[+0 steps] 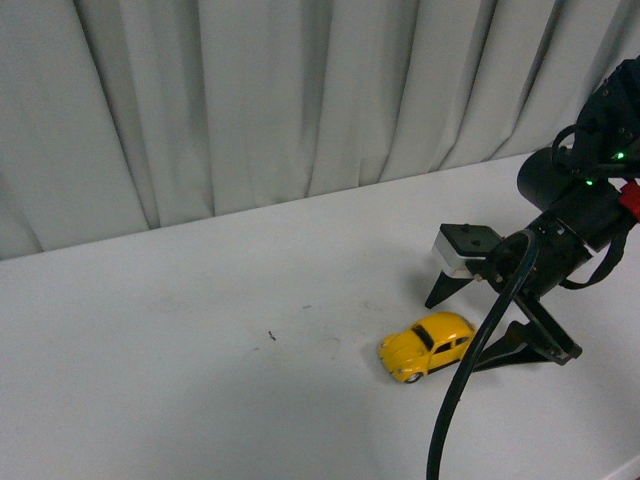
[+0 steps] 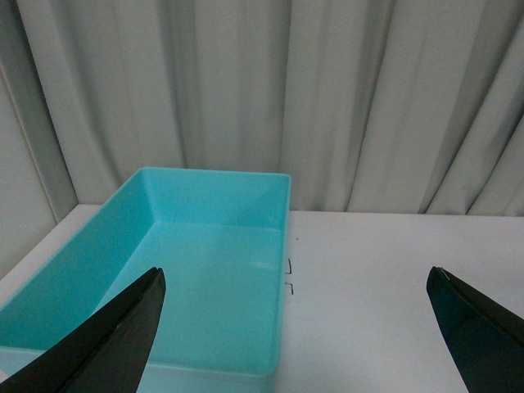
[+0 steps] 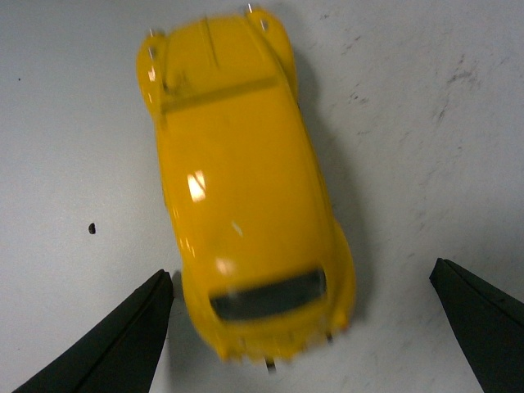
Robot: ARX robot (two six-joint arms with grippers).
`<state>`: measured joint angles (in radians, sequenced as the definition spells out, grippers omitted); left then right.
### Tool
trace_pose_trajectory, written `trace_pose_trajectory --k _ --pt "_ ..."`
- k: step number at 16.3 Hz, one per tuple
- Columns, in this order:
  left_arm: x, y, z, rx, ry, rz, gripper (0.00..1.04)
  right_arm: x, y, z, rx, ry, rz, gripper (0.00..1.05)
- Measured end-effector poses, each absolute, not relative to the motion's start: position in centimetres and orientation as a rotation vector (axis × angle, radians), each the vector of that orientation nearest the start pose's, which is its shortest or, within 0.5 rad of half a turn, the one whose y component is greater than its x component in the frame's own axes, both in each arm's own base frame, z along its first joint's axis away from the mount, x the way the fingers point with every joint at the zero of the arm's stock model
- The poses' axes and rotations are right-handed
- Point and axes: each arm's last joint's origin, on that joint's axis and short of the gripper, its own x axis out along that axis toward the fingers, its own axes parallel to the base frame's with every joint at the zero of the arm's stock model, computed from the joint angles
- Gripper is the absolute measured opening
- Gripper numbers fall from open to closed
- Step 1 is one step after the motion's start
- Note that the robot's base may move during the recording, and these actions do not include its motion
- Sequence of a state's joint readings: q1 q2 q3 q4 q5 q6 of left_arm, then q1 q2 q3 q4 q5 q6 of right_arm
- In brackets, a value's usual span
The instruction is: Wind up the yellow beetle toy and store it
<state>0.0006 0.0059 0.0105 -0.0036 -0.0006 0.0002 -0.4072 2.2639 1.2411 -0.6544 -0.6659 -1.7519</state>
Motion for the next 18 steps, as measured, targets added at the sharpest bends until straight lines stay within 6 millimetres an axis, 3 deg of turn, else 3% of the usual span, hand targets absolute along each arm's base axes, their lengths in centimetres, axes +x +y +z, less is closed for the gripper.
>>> trace_pose_trajectory --k 7,10,11,12,13,18 --pt "9.7 0.0 16.6 0.0 -0.001 0.001 0.98 33.5 -12.1 4.0 -0.609 0.736 1.185 0.98" --pt "9.7 0.0 16.6 0.0 -0.001 0.001 0.98 33.6 -10.8 5.3 -0.65 0.676 1.195 0.98" --pt "9.7 0.0 16.6 0.0 -0.001 0.001 0.98 33.5 -9.8 8.0 -0.674 0.595 1.198 0.98" --pt "9.7 0.0 16.6 0.0 -0.001 0.001 0.98 33.3 -9.3 12.5 -0.733 0.471 1.165 0.98" --pt "9.7 0.0 16.6 0.0 -0.001 0.001 0.98 32.8 -9.1 15.2 -0.767 0.407 1.142 0.98" --pt "9.7 0.0 16.6 0.0 -0.001 0.001 0.98 31.2 -8.9 20.4 -0.85 0.276 1.08 0.98"
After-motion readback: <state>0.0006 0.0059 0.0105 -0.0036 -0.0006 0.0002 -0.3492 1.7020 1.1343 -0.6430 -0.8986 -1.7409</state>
